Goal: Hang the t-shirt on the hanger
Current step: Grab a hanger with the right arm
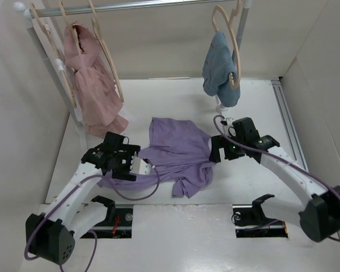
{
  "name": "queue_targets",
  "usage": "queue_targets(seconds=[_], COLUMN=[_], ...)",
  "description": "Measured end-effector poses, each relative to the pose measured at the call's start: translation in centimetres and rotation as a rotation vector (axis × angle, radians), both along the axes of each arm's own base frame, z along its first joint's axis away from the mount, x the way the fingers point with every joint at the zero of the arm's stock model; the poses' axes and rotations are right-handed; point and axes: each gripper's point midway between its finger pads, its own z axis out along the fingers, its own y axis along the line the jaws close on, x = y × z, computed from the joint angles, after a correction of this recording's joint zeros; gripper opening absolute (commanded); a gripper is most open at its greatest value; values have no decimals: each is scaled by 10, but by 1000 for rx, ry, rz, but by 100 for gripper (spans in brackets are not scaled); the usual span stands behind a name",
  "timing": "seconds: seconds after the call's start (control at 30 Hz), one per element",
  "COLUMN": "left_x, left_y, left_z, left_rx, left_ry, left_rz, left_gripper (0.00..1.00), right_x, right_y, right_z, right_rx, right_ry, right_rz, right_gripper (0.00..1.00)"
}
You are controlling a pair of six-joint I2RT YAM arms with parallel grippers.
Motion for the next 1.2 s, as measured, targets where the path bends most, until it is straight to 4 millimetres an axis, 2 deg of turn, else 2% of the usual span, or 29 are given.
queue_targets(seconds=[0.1, 0.17, 0.2, 0.3, 0.37, 0.43, 0.5, 0.63, 0.67, 0.77, 0.87, 1.0, 1.2], left_x=[17, 18, 17, 16, 15, 19, 26, 41, 44, 49, 51, 50, 51], left_y=[-21, -29, -31, -34, -33, -31, -30, -27, -25, -21, -16, -13, -12], left_z=[36, 55, 62, 70, 69, 69, 75, 88, 89, 86, 77, 69, 77], left_rx=[-173, -260, -295, -378, -433, -493, -559, -694, -719, -764, -778, -782, -814], left_ry=[-121, -178, -201, -240, -244, -254, -271, -307, -313, -321, -313, -296, -322], left_rz=[75, 100, 110, 178, 256, 359, 459, 645, 684, 774, 842, 893, 900], left_gripper=[89, 93, 100, 100, 100, 100, 100, 100, 100, 100, 100, 100, 100], right_x=[-4, -17, -26, -55, -66, -59, -41, -4, 1, 24, 46, 67, 89], right_y=[23, 43, 54, 83, 100, 116, 134, 177, 184, 216, 251, 289, 338], right_z=[38, 51, 54, 63, 82, 116, 165, 284, 299, 365, 414, 437, 420], right_rx=[-6, -4, -6, -19, -17, 3, 39, 186, 207, 301, 401, 487, 542], right_ry=[-170, -235, -253, -296, -334, -405, -499, -747, -778, -902, -1014, -1097, -1123], right_rz=[100, 197, 253, 421, 499, 517, 502, 449, 441, 406, 375, 350, 322], right_gripper=[100, 100, 100, 100, 100, 100, 100, 100, 100, 100, 98, 97, 97])
